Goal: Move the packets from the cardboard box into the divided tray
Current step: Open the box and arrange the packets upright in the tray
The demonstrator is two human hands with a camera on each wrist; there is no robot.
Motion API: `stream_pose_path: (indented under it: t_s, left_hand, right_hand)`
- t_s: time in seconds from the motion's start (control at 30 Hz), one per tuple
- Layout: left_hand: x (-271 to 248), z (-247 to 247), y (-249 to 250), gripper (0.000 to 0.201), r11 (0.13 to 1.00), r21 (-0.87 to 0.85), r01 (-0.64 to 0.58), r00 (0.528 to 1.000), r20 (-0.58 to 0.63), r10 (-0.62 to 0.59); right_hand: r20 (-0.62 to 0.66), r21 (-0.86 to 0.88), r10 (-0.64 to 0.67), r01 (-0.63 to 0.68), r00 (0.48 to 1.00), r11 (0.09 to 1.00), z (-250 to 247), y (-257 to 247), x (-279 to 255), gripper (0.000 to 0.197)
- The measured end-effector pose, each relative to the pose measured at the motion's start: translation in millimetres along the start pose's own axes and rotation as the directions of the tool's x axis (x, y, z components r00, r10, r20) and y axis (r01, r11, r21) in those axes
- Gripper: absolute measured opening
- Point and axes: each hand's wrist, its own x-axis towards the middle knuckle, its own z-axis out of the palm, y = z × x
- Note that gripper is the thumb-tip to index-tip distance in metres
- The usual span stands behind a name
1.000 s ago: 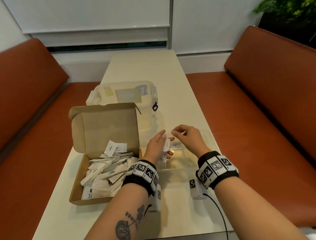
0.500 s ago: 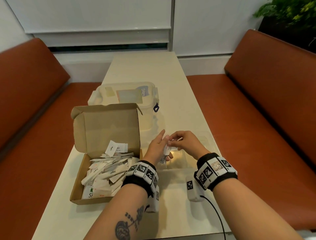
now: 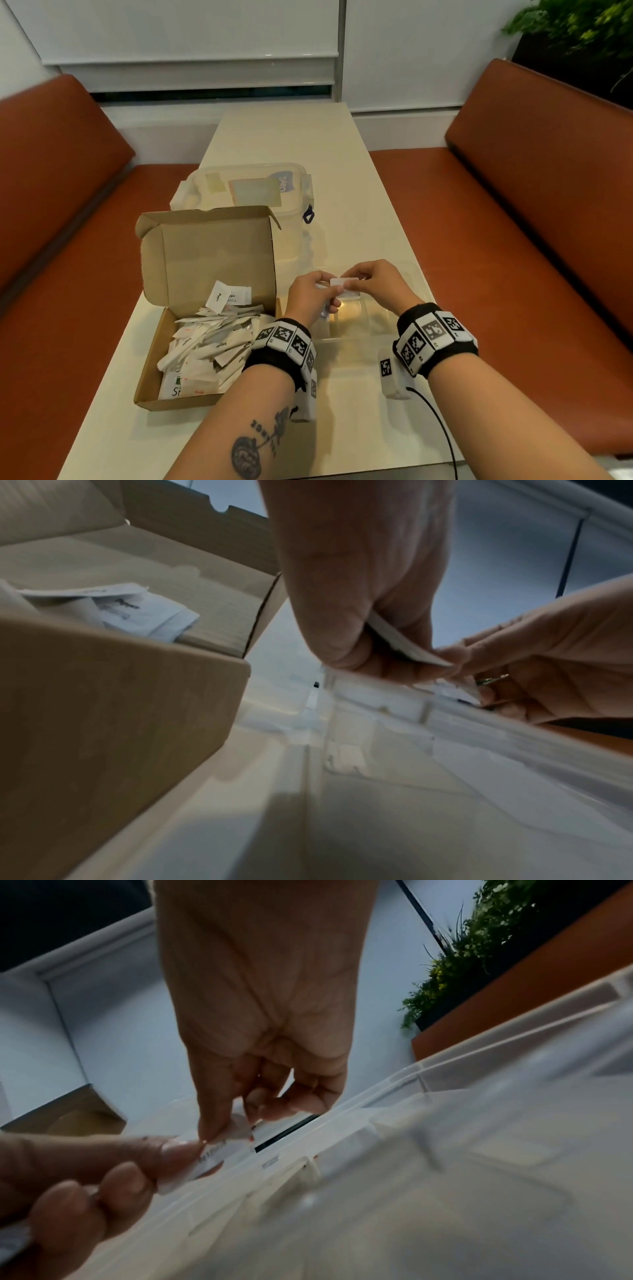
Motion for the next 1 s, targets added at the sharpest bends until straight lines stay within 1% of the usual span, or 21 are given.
stream_pose_path:
  t_s: [0.03, 0.07, 0.13, 0.2, 0.27, 0.33, 0.4, 0.47, 0.63, 0.73, 0.83, 0.93, 1.0]
  left_hand:
    - [0, 0, -1, 0.014, 1.0, -0.001, -0.007, 1.0, -0.007, 0.007]
    - [1, 0, -2, 0.014, 1.0, 0.0, -0.013, 1.0, -0.023, 0.013]
    - [3, -1, -6, 0.015, 0.999, 0.008, -0.045, 0.996, -0.08, 0.045]
    - [6, -4, -10, 0.018, 0.995, 0.039, -0.092, 0.984, -0.147, 0.097]
    - [9, -6, -14, 0.026, 0.99, 0.082, -0.115, 0.973, -0.189, 0.129]
    - [11, -8, -17, 0.036, 0.992, 0.081, -0.098, 0.971, -0.211, 0.113]
    - [12, -8, -19, 0.044, 0.995, 0.065, -0.08, 0.971, -0.22, 0.093]
    - [13, -7, -20, 0.047, 0.995, 0.067, -0.08, 0.972, -0.217, 0.092]
    - [14, -10, -19, 0.046, 0.992, 0.096, -0.079, 0.979, -0.179, 0.095]
    - [15, -12, -21, 0.046, 0.992, 0.105, -0.073, 0.981, -0.172, 0.09]
    - [17, -12, -23, 0.045, 0.991, 0.112, -0.072, 0.983, -0.162, 0.09]
    - [17, -12, -21, 0.037, 0.993, 0.094, -0.076, 0.984, -0.155, 0.09]
    - [17, -12, -18, 0.032, 0.995, 0.054, -0.083, 0.985, -0.149, 0.09]
  right_hand:
    - [-0.006, -0.012, 0.016, -0.016, 1.0, 1.0, -2, 1, 1, 0.004]
    - [-0.041, -0.02, 0.035, -0.035, 0.999, 0.999, -5, 3, 2, 0.002]
    - [-0.16, -0.053, 0.07, -0.079, 0.985, 0.995, -13, 11, 4, 0.002]
    - [-0.231, -0.13, 0.1, -0.132, 0.968, 0.983, -20, 19, 4, 0.003]
    - [-0.219, -0.222, 0.125, -0.174, 0.968, 0.959, -23, 26, 5, 0.005]
    - [-0.189, -0.293, 0.136, -0.188, 0.973, 0.938, -22, 31, 6, 0.005]
    - [-0.189, -0.336, 0.138, -0.196, 0.972, 0.921, -18, 35, 9, 0.005]
    - [-0.215, -0.355, 0.141, -0.212, 0.966, 0.911, -14, 39, 11, 0.005]
    - [-0.279, -0.388, 0.115, -0.221, 0.953, 0.895, -3, 49, 9, 0.009]
    - [-0.289, -0.434, 0.05, -0.177, 0.956, 0.883, 1, 51, 7, 0.003]
    - [-0.284, -0.471, 0.005, -0.144, 0.959, 0.87, 3, 52, 6, 0.009]
    - [-0.282, -0.494, -0.01, -0.136, 0.959, 0.859, 4, 51, 5, 0.012]
    - [-0.297, -0.473, -0.007, -0.141, 0.955, 0.87, 5, 48, 5, 0.012]
